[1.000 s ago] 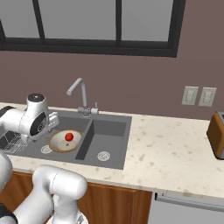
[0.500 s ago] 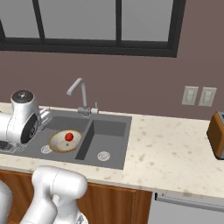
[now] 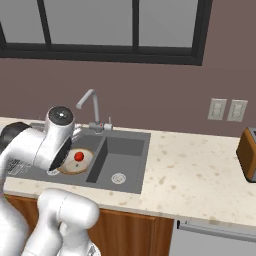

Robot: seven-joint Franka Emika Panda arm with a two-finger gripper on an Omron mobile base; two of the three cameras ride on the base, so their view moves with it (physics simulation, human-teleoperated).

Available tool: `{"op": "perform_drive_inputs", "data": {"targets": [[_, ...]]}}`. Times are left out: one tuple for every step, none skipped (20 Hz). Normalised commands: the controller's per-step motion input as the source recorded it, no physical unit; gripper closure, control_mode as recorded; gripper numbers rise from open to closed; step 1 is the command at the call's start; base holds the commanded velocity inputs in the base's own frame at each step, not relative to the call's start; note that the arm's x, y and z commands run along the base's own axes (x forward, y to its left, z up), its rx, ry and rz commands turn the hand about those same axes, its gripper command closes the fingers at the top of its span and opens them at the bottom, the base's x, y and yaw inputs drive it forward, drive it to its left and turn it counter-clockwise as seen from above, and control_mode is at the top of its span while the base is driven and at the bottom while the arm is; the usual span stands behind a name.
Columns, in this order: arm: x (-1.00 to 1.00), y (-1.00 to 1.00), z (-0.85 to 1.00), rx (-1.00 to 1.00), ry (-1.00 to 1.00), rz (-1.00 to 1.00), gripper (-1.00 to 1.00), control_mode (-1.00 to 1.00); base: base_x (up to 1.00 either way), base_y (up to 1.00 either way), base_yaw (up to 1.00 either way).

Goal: Pick the tomato from the cabinet and place it in the bowl. Then pick the bowl and place it in the sink. Then turn on the sink facuet.

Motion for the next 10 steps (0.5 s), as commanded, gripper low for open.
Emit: {"op": "perform_drive_inputs", "data": {"targets": [[0.19, -0.86, -0.06, 0.43, -0.03, -0.1, -1.0, -1.0, 0.0, 0.0, 0.0], [0.24, -0.81, -0.09, 0.44, -0.05, -0.07, -1.0, -1.0, 0.0, 0.0, 0.0], [0.35, -0.83, -0.09, 0.46, -0.06, -0.07, -1.0, -1.0, 0.0, 0.0, 0.0], [0.59, -0.64, -0.06, 0.46, -0.07, -0.04, -1.0, -1.0, 0.0, 0.0, 0.0], [0.66, -0.59, -0.06, 0.45, -0.1, -0.02, -1.0, -1.0, 0.0, 0.0, 0.0], [0.83, -0.42, -0.05, 0.44, -0.13, 0.0, -1.0, -1.0, 0.0, 0.0, 0.0], [0.91, -0.21, -0.01, 0.41, -0.15, 0.0, -1.0, -1.0, 0.0, 0.0, 0.0], [0.93, -0.11, 0.0, 0.38, -0.16, 0.0, -1.0, -1.0, 0.0, 0.0, 0.0], [0.94, 0.0, 0.0, 0.36, -0.19, 0.0, -1.0, -1.0, 0.0, 0.0, 0.0], [0.83, 0.0, 0.0, 0.34, -0.17, -0.03, -1.0, -1.0, 0.0, 0.0, 0.0]]}}
